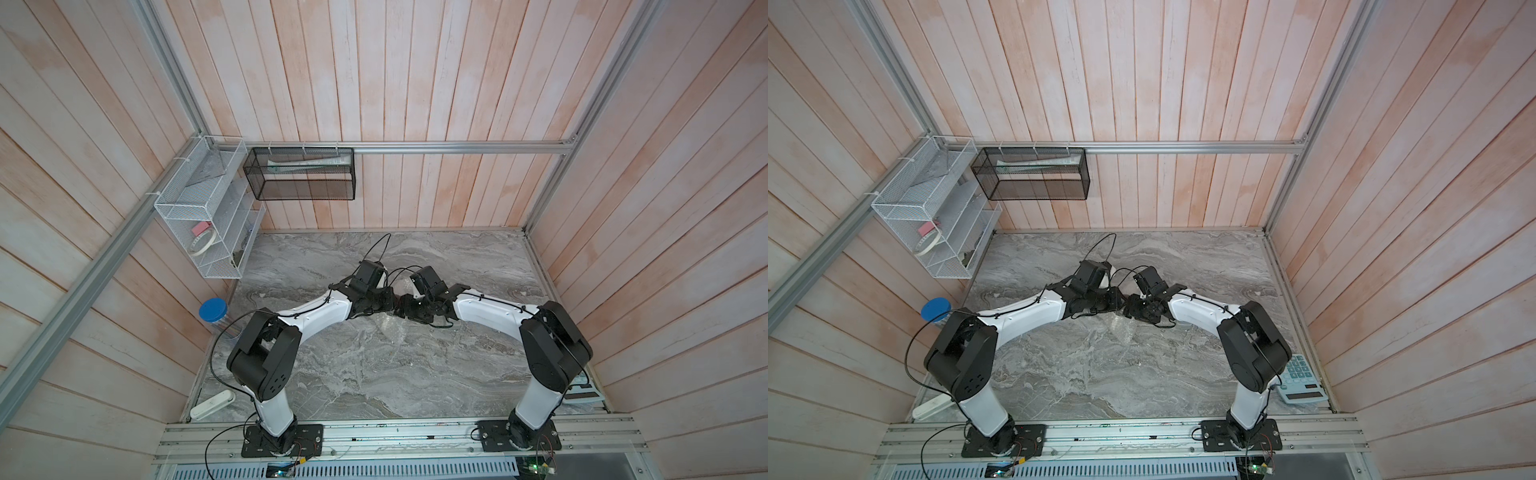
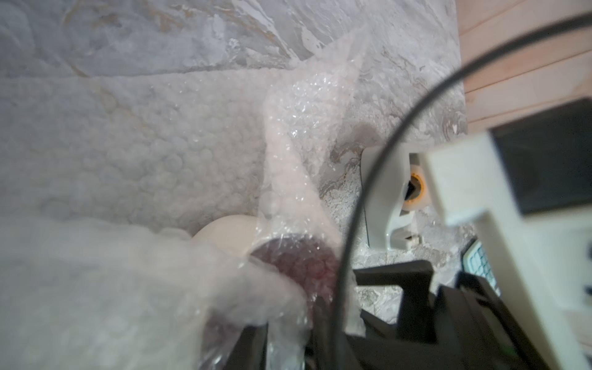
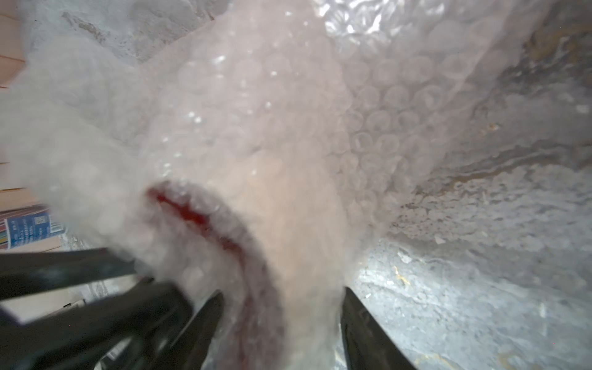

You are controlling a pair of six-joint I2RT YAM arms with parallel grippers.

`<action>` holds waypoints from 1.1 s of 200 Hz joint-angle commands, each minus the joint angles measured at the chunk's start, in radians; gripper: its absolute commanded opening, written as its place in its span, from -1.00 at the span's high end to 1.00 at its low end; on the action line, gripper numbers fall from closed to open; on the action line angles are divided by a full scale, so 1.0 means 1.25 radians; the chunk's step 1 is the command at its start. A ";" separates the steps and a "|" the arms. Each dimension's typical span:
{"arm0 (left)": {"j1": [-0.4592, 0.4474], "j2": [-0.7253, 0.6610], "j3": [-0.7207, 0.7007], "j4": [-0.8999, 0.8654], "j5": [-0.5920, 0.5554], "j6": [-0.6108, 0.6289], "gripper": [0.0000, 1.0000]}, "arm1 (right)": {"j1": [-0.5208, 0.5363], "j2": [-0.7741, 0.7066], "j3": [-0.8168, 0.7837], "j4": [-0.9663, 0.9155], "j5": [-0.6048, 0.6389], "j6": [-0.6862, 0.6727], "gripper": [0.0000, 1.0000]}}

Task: Wrap mugs in bubble wrap
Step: Wrap the mug in bubble wrap.

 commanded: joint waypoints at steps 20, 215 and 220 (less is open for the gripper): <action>-0.010 -0.114 0.007 0.016 0.020 0.010 -0.14 | -0.008 0.046 0.001 -0.014 0.022 0.009 -0.08; -0.017 0.013 -0.015 -0.079 -0.155 -0.054 -0.23 | -0.009 0.056 0.006 -0.014 -0.010 0.019 -0.02; -0.017 0.021 -0.008 -0.083 -0.163 -0.045 -0.20 | -0.009 0.056 0.006 -0.013 -0.013 0.019 -0.02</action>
